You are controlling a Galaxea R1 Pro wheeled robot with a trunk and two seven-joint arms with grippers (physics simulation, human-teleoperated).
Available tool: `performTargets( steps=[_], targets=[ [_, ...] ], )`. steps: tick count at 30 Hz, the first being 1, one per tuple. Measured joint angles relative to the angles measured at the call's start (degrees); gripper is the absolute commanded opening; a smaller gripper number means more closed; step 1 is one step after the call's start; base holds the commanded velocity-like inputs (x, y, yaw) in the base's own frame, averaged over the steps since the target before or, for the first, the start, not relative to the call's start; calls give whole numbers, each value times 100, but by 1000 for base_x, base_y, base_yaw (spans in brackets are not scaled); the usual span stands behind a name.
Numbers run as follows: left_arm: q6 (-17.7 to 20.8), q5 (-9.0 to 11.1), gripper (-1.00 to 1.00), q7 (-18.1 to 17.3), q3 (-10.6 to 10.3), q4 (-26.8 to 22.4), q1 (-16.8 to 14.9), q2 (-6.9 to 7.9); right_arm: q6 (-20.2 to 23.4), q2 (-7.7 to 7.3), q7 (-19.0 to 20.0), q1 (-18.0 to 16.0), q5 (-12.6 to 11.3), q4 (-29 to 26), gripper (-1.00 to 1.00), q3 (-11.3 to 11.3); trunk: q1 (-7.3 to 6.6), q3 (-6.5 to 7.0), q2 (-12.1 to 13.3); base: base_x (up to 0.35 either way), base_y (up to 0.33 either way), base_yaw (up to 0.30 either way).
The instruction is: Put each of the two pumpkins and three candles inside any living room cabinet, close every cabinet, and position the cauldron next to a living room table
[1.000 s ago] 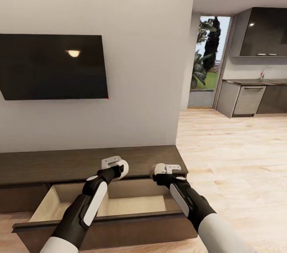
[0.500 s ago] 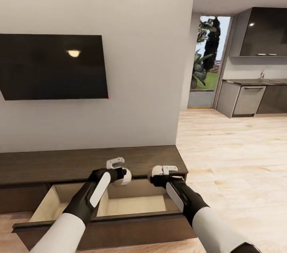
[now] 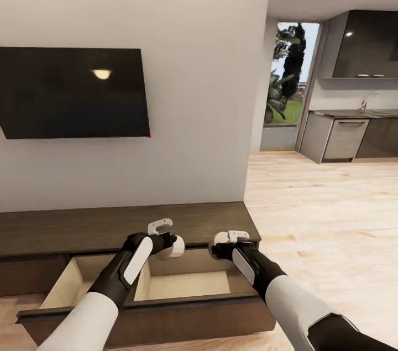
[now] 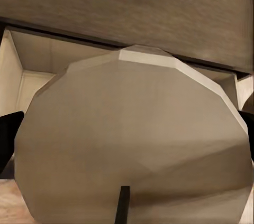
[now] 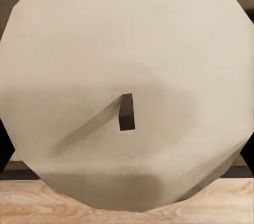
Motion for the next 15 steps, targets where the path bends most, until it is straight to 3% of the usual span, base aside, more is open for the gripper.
performTargets(
  steps=[15],
  targets=[
    [-3,-30,-100,8,-9,21,0,-2,-2,1,1,-7,-21,14,-100,3,-1,0,0,208,0,0]
  ],
)
